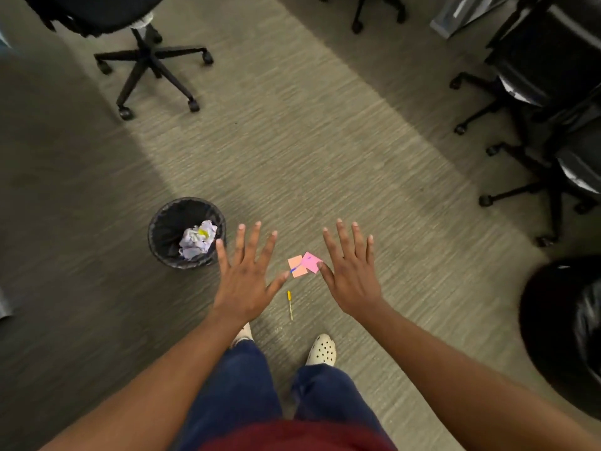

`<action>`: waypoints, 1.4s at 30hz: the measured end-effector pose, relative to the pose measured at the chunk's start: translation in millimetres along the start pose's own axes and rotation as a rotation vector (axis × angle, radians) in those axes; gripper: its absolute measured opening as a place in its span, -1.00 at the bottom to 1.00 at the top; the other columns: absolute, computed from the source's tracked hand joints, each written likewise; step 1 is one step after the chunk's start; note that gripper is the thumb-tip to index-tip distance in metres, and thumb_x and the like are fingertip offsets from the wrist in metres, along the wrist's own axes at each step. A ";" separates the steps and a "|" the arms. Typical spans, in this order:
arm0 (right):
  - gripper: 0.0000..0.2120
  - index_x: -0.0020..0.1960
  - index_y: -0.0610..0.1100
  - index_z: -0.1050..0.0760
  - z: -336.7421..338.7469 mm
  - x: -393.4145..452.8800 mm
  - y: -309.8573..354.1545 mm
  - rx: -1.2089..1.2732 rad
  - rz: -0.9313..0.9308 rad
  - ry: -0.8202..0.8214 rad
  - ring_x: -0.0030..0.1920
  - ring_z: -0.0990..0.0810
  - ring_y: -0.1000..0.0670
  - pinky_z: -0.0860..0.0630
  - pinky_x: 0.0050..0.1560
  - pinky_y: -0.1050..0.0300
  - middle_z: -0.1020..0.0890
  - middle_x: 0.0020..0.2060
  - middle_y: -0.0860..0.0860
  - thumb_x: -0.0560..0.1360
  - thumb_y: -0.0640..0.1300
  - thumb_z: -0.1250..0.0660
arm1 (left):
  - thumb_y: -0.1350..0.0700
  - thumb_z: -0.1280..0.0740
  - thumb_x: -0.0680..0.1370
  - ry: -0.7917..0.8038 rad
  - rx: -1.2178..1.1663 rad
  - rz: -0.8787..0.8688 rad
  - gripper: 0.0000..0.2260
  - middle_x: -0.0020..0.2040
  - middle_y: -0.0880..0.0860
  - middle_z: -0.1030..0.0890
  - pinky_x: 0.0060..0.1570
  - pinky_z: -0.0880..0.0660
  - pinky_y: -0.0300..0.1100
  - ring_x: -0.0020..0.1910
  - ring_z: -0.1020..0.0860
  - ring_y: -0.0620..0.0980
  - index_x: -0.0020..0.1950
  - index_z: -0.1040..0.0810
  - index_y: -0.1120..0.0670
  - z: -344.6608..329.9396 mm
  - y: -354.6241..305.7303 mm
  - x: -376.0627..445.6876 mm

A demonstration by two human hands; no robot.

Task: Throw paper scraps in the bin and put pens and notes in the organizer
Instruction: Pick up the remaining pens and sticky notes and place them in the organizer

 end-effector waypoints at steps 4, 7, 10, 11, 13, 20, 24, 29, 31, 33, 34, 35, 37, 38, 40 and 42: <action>-0.32 0.69 0.02 0.00 -54.2 2.7 -4.4 -0.039 -0.004 0.067 0.68 0.05 -0.26 -0.02 0.60 -0.39 -0.01 0.69 -0.10 0.67 0.18 -0.14 | -0.42 -0.05 0.61 0.092 -0.004 -0.050 -0.23 0.75 0.11 0.03 0.54 0.07 0.51 0.72 0.06 0.23 0.73 0.02 -0.09 -47.8 10.1 13.5; -0.31 0.69 0.01 0.01 -93.6 8.4 -12.7 -0.066 -0.022 0.123 0.68 0.04 -0.27 -0.02 0.59 -0.40 -0.02 0.69 -0.11 0.66 0.17 -0.15 | -0.41 -0.09 0.61 0.150 0.025 -0.106 -0.22 0.74 0.13 -0.01 0.53 0.04 0.52 0.72 0.02 0.26 0.73 0.02 -0.08 -85.3 13.5 20.2; -0.32 0.69 0.00 0.01 -152.6 17.8 -26.5 -0.035 -0.068 0.171 0.67 0.02 -0.29 -0.02 0.59 -0.41 -0.02 0.69 -0.11 0.67 0.17 -0.12 | -0.40 -0.10 0.60 0.211 0.057 -0.147 -0.22 0.73 0.14 -0.05 0.53 0.03 0.52 0.71 -0.02 0.27 0.73 -0.05 -0.05 -142.4 19.7 29.8; -0.33 0.69 0.00 0.01 -175.8 22.4 -31.3 -0.010 -0.076 0.185 0.67 0.01 -0.29 -0.02 0.59 -0.40 -0.03 0.69 -0.11 0.67 0.17 -0.10 | -0.40 -0.10 0.59 0.231 0.067 -0.150 -0.22 0.73 0.15 -0.08 0.53 0.03 0.52 0.71 -0.03 0.27 0.72 -0.08 -0.05 -165.6 23.1 33.7; -0.35 0.69 -0.01 0.00 -226.5 33.9 -40.0 0.032 -0.071 0.195 0.67 -0.03 -0.28 -0.02 0.60 -0.39 -0.07 0.68 -0.11 0.67 0.17 -0.06 | -0.40 -0.10 0.59 0.265 0.095 -0.160 -0.23 0.72 0.16 -0.13 0.53 0.03 0.52 0.71 -0.03 0.25 0.71 -0.12 -0.04 -217.1 29.3 40.0; -0.37 0.68 -0.03 -0.04 -434.7 64.5 -71.0 0.085 -0.018 0.269 0.66 -0.06 -0.26 -0.04 0.60 -0.38 -0.11 0.66 -0.13 0.67 0.14 -0.06 | -0.40 -0.07 0.60 0.340 0.133 -0.171 -0.24 0.71 0.15 -0.13 0.55 0.14 0.48 0.71 -0.01 0.24 0.71 -0.07 -0.05 -420.7 50.4 51.7; -0.38 0.67 -0.03 -0.06 -546.1 70.1 -84.5 0.068 0.005 0.328 0.65 -0.10 -0.28 -0.06 0.60 -0.38 -0.16 0.65 -0.15 0.67 0.13 -0.07 | -0.42 0.03 0.63 0.358 0.135 -0.145 -0.25 0.73 0.15 -0.08 0.56 0.19 0.47 0.72 0.00 0.24 0.72 -0.03 -0.03 -526.7 70.3 58.1; -0.41 0.68 0.00 -0.03 -645.8 58.7 -89.2 0.091 -0.001 0.401 0.66 -0.05 -0.28 -0.01 0.60 -0.39 -0.11 0.66 -0.15 0.69 0.11 -0.03 | -0.45 0.11 0.64 0.410 0.119 -0.088 -0.23 0.73 0.15 -0.03 0.56 0.19 0.48 0.72 0.05 0.22 0.73 0.06 -0.04 -618.2 92.9 56.4; -0.42 0.67 -0.01 -0.06 -663.8 57.1 -88.2 0.113 -0.035 0.406 0.65 -0.09 -0.28 -0.06 0.60 -0.37 -0.14 0.64 -0.16 0.69 0.11 -0.04 | -0.46 0.13 0.64 0.444 0.104 -0.078 -0.23 0.74 0.15 -0.01 0.56 0.17 0.49 0.72 0.06 0.22 0.73 0.09 -0.05 -638.3 98.0 56.2; -0.49 0.58 -0.06 -0.23 -675.8 58.5 -87.0 0.137 -0.075 0.398 0.53 -0.30 -0.26 -0.29 0.51 -0.27 -0.34 0.52 -0.17 0.68 0.10 -0.08 | -0.46 0.14 0.64 0.473 0.101 -0.060 -0.22 0.74 0.14 0.04 0.56 0.18 0.48 0.72 0.10 0.21 0.73 0.14 -0.05 -651.8 103.2 56.2; -0.55 0.48 -0.09 -0.35 -682.3 59.6 -86.3 0.162 -0.104 0.407 0.40 -0.43 -0.23 -0.42 0.37 -0.19 -0.45 0.39 -0.16 0.68 0.10 -0.10 | -0.46 0.13 0.64 0.483 0.107 -0.048 -0.22 0.74 0.14 0.06 0.56 0.19 0.47 0.72 0.11 0.21 0.73 0.15 -0.04 -655.2 105.7 55.4; -0.62 0.36 -0.12 -0.44 -691.6 61.5 -85.8 0.212 -0.150 0.435 0.25 -0.52 -0.19 -0.49 0.19 -0.10 -0.52 0.26 -0.14 0.69 0.09 -0.13 | -0.45 0.11 0.64 0.490 0.110 -0.035 -0.21 0.74 0.14 0.08 0.57 0.19 0.46 0.72 0.12 0.21 0.73 0.16 -0.04 -657.4 108.0 54.3; -0.67 0.16 -0.17 -0.54 -717.1 66.1 -81.9 0.321 -0.263 0.530 0.05 -0.61 -0.18 -0.45 -0.07 0.05 -0.62 0.07 -0.14 0.67 0.08 -0.22 | -0.42 0.06 0.65 0.502 0.098 -0.001 -0.23 0.74 0.13 0.04 0.58 0.17 0.42 0.72 0.07 0.21 0.73 0.12 -0.03 -659.7 112.7 52.3; -0.67 0.11 -0.18 -0.57 -729.8 69.2 -78.6 0.346 -0.308 0.578 -0.01 -0.64 -0.17 -0.43 -0.12 0.09 -0.65 0.00 -0.14 0.65 0.09 -0.27 | -0.39 0.00 0.65 0.503 0.081 0.024 -0.25 0.73 0.13 -0.04 0.59 0.08 0.39 0.71 -0.02 0.22 0.73 0.06 -0.02 -658.4 114.4 51.9; -0.63 0.11 -0.15 -0.60 -751.2 76.2 -71.4 0.356 -0.376 0.655 -0.04 -0.67 -0.14 -0.46 -0.14 0.11 -0.68 -0.04 -0.10 0.59 0.16 -0.35 | -0.29 -0.15 0.64 0.487 0.010 0.083 -0.31 0.61 0.15 -0.29 0.54 -0.21 0.25 0.59 -0.28 0.18 0.68 -0.15 0.02 -655.6 116.0 51.2; -0.65 0.11 -0.12 -0.61 -764.0 84.1 -66.5 0.353 -0.434 0.679 -0.03 -0.69 -0.14 -0.53 -0.11 0.10 -0.69 -0.05 -0.10 0.56 0.17 -0.40 | -0.17 -0.25 0.65 0.489 -0.109 0.164 -0.44 0.45 0.13 -0.46 0.41 -0.40 0.10 0.42 -0.41 0.12 0.58 -0.36 0.07 -657.0 117.3 47.8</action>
Point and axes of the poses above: each hand's wrist, its own x-axis towards the middle knuckle, its own z-axis out of the back of the hand, y = z × x, the point moved 9 cm from there along x, towards the middle knuckle
